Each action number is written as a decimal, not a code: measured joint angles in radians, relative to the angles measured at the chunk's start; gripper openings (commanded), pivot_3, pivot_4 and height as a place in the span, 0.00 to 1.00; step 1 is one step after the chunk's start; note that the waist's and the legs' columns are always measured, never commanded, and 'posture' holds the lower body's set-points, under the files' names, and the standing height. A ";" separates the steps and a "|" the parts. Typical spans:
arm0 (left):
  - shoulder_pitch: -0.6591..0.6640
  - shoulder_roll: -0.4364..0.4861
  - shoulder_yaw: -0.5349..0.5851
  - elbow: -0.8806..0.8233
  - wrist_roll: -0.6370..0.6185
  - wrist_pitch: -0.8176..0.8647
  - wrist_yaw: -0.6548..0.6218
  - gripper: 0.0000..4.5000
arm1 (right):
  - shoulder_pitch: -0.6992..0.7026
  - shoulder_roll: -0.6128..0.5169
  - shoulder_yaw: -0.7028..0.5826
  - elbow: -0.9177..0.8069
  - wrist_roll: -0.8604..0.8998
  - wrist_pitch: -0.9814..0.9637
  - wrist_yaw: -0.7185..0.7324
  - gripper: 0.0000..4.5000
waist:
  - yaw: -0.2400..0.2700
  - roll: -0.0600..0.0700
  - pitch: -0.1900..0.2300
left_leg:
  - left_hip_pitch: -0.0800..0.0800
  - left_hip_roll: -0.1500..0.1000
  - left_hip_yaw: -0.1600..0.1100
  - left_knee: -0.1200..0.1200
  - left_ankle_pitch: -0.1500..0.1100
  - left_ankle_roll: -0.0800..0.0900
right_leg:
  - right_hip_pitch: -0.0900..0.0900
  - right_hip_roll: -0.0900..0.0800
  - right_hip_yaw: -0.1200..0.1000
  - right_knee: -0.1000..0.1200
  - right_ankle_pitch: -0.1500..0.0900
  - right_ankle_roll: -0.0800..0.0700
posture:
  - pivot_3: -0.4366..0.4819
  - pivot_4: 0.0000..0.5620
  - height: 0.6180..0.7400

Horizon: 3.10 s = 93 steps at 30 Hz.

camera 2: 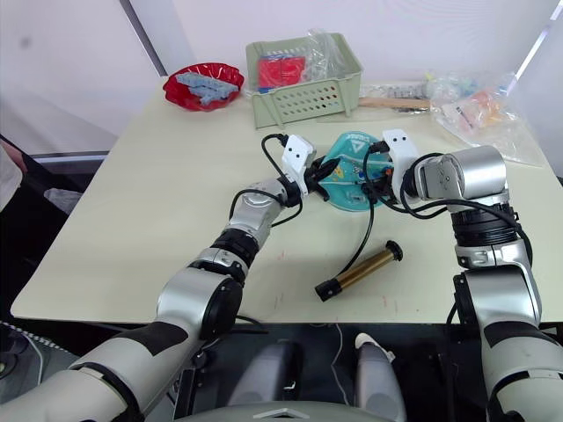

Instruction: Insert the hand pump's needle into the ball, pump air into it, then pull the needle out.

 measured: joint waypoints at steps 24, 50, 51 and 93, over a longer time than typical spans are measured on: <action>0.000 -0.009 0.000 -0.001 0.000 0.004 0.002 0.00 | 0.010 -0.003 0.005 -0.036 0.004 -0.008 0.020 0.07 | 0.005 0.000 0.000 | 0.000 -0.001 -0.003 0.000 0.000 0.000 | 0.001 -0.001 -0.003 -0.001 0.000 0.000 | 0.48 0.27 0.97; 0.000 -0.010 0.000 0.000 0.000 0.005 0.003 0.00 | 0.030 -0.011 -0.009 -0.049 0.007 0.012 -0.004 0.07 | 0.005 0.000 0.000 | 0.000 -0.001 -0.004 0.000 0.000 0.000 | 0.001 -0.001 -0.004 -0.001 0.000 0.000 | 0.48 0.27 0.97; 0.000 -0.010 0.000 0.000 0.000 0.005 0.003 0.00 | 0.030 -0.011 -0.009 -0.049 0.007 0.012 -0.005 0.07 | 0.005 0.000 0.000 | 0.000 -0.001 -0.004 0.000 0.000 0.000 | 0.001 -0.001 -0.004 -0.001 0.000 0.000 | 0.48 0.27 0.97; 0.005 -0.014 0.000 -0.004 0.000 0.005 0.006 0.00 | 0.020 0.010 -0.041 0.017 0.002 0.002 -0.049 0.07 | 0.005 0.000 0.000 | 0.000 -0.001 -0.005 0.000 0.000 0.000 | 0.003 -0.001 -0.005 -0.001 0.000 0.000 | 0.48 0.27 0.97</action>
